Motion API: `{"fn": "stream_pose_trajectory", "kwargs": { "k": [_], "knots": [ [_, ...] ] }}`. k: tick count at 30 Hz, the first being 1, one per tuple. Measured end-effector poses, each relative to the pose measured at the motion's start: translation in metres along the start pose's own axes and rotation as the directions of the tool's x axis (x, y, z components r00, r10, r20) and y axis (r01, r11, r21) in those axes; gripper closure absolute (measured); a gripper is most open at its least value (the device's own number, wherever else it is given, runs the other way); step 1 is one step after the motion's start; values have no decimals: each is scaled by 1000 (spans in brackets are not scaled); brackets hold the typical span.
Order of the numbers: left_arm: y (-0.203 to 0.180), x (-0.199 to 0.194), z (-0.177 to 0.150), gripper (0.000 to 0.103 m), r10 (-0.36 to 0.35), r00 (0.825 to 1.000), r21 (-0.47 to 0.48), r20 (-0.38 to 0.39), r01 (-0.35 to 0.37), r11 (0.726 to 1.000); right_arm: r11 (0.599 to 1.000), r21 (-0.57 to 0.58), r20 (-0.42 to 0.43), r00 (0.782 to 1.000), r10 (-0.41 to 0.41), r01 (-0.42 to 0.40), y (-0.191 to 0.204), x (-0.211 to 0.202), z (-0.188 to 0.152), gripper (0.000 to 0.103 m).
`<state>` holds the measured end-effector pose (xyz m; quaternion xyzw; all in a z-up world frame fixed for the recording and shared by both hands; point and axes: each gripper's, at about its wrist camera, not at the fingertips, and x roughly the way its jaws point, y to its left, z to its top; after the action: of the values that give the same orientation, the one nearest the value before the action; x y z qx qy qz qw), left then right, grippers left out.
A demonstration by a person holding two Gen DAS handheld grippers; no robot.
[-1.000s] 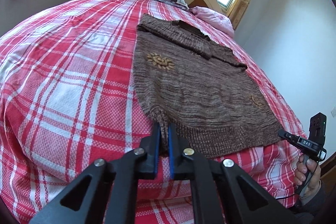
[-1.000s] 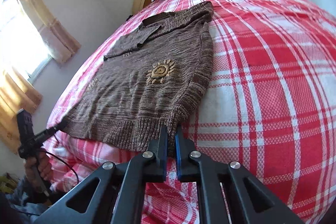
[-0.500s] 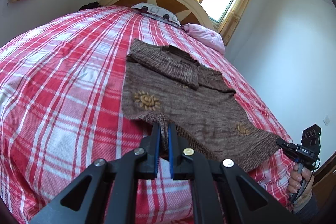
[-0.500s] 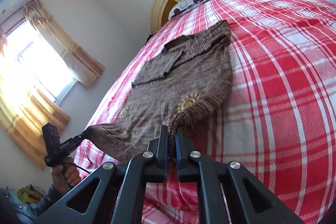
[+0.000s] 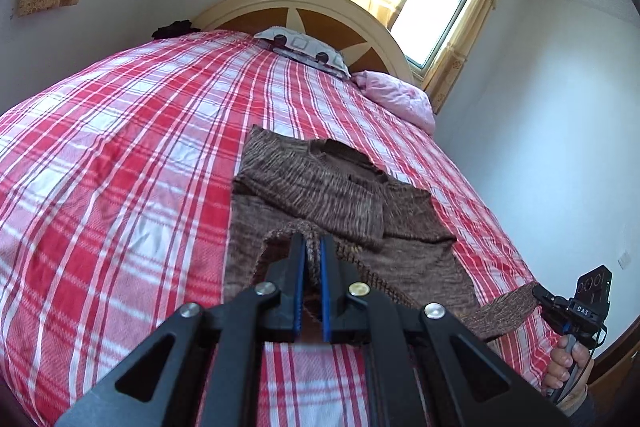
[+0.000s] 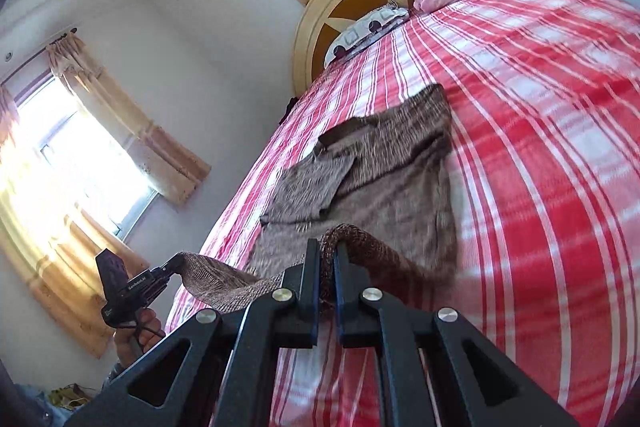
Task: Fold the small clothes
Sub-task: 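Lift the held hem with both tools and fold it over toward the collar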
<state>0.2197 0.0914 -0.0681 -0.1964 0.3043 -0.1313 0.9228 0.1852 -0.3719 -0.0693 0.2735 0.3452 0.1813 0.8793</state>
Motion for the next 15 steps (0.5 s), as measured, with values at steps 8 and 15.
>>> {"fn": "stream_pose_trajectory", "kwargs": {
  "k": [8,15],
  "knots": [
    [7,40,34,96,12,1000,-25,-15,-12,1000,1000,-14,3,1000,-13,14,-1,34,50,98],
    [5,76,67,96,18,1000,-4,-15,-18,1000,999,-5,9,999,-34,34,-12,66,90,98]
  ]
}}
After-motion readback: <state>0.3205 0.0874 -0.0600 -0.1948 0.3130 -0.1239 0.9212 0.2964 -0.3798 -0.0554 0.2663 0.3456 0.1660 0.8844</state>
